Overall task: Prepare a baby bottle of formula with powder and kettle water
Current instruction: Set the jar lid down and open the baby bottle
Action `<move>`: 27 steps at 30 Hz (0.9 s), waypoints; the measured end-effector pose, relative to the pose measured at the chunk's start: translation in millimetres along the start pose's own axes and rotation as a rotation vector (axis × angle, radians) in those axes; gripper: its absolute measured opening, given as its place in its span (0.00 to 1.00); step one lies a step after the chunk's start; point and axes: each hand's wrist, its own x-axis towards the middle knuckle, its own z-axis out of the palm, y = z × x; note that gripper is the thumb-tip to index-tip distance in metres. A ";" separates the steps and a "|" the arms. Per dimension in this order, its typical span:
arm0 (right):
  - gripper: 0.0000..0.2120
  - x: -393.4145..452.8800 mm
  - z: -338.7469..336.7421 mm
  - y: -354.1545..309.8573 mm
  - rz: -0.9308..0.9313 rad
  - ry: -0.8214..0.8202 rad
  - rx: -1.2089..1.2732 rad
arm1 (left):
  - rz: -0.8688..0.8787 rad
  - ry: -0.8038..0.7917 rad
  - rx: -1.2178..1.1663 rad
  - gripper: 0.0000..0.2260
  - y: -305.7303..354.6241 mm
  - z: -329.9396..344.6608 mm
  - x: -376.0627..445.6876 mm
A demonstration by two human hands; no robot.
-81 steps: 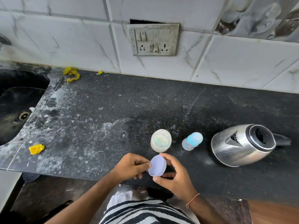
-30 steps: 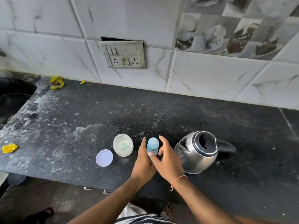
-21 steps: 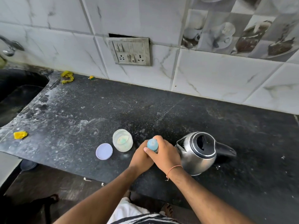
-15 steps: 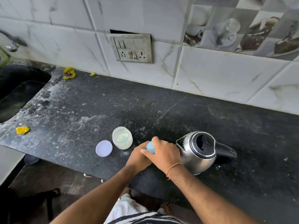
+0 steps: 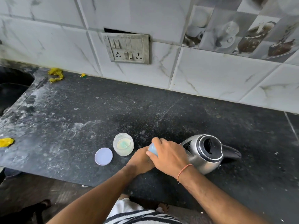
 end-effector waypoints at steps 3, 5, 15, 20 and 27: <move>0.18 14.4 -24.8 -3.3 0.107 0.037 0.131 | -0.025 -0.001 -0.022 0.08 -2.0 -2.8 3.0; 0.15 29.7 -31.0 -1.6 0.193 0.080 0.289 | -0.051 0.007 -0.078 0.14 -6.8 -4.0 1.9; 0.28 98.6 43.4 18.5 0.469 0.169 0.711 | -0.071 -0.032 -0.127 0.28 -47.0 -9.1 -18.2; 0.25 101.5 84.5 17.8 0.578 0.237 0.753 | -0.068 -0.033 -0.144 0.28 -53.3 -8.2 -24.6; 0.35 106.0 103.6 24.9 0.579 0.263 0.663 | -0.068 -0.050 -0.133 0.28 -52.2 -14.5 -23.1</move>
